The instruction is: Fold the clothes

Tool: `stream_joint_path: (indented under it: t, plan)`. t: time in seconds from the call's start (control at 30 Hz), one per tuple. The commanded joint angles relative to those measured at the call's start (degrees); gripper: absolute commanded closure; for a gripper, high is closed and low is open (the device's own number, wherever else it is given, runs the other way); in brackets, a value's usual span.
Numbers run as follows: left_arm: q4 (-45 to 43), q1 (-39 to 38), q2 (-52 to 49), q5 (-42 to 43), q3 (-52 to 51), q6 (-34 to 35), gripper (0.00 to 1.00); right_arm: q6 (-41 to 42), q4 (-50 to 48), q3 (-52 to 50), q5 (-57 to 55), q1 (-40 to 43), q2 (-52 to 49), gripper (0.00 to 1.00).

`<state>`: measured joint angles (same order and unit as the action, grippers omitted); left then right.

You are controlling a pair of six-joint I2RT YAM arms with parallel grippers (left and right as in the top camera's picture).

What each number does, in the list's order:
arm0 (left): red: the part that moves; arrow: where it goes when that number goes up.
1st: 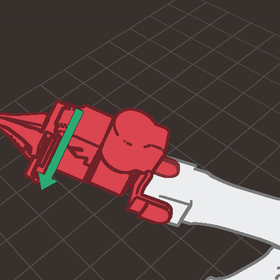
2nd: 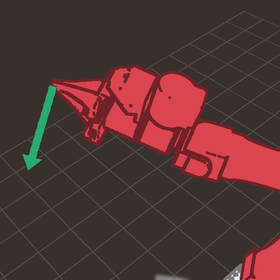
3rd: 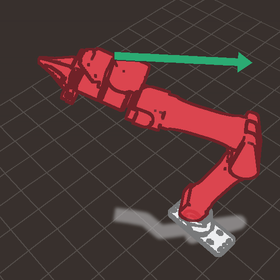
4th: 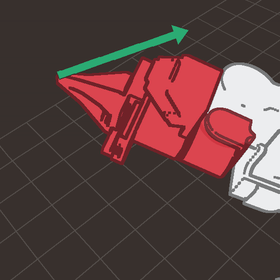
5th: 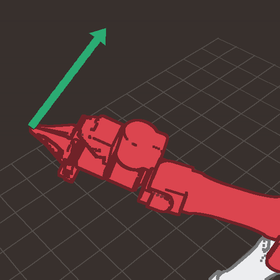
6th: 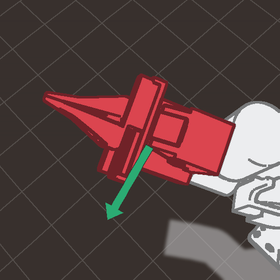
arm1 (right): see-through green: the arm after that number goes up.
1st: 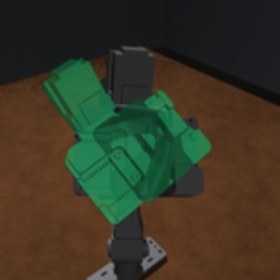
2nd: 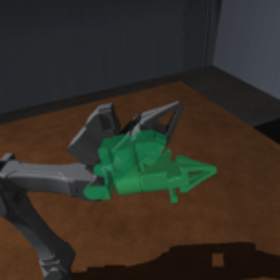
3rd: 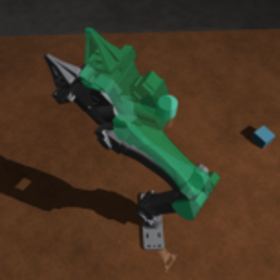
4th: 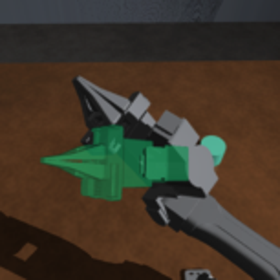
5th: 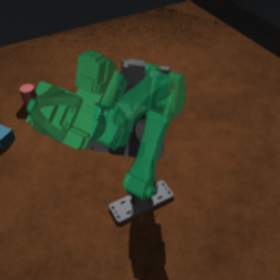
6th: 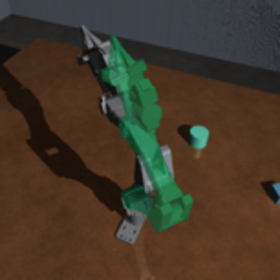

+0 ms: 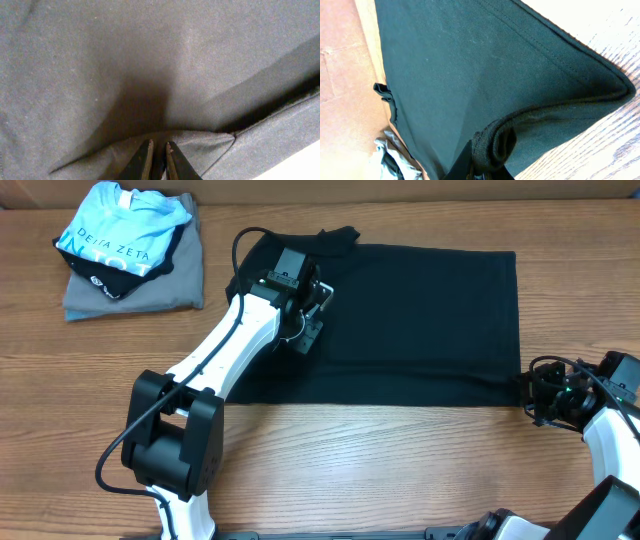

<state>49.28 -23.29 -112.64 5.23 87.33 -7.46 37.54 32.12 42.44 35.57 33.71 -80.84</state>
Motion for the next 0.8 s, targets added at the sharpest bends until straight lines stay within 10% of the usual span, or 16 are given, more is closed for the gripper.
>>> stream_joint_path:
  t: [0.0,0.2,0.4,0.77]
  plan:
    - [0.5,-0.74,-0.5,-0.85,0.85,-0.02,0.84,0.24,-0.37,1.25,0.13,0.07,0.39,0.95]
    - [5.11,-0.24,-0.5,-5.31,0.83,0.44,0.27,0.24,-0.37,1.25,0.13,0.07,0.39,0.95]
    - [9.66,3.13,-0.5,-12.26,-1.38,5.62,0.28,0.24,-0.35,1.25,0.15,0.07,0.39,0.95]
    - [5.53,14.53,-0.5,0.5,-13.05,14.01,0.35,0.24,-0.33,1.25,0.17,0.07,0.39,0.95]
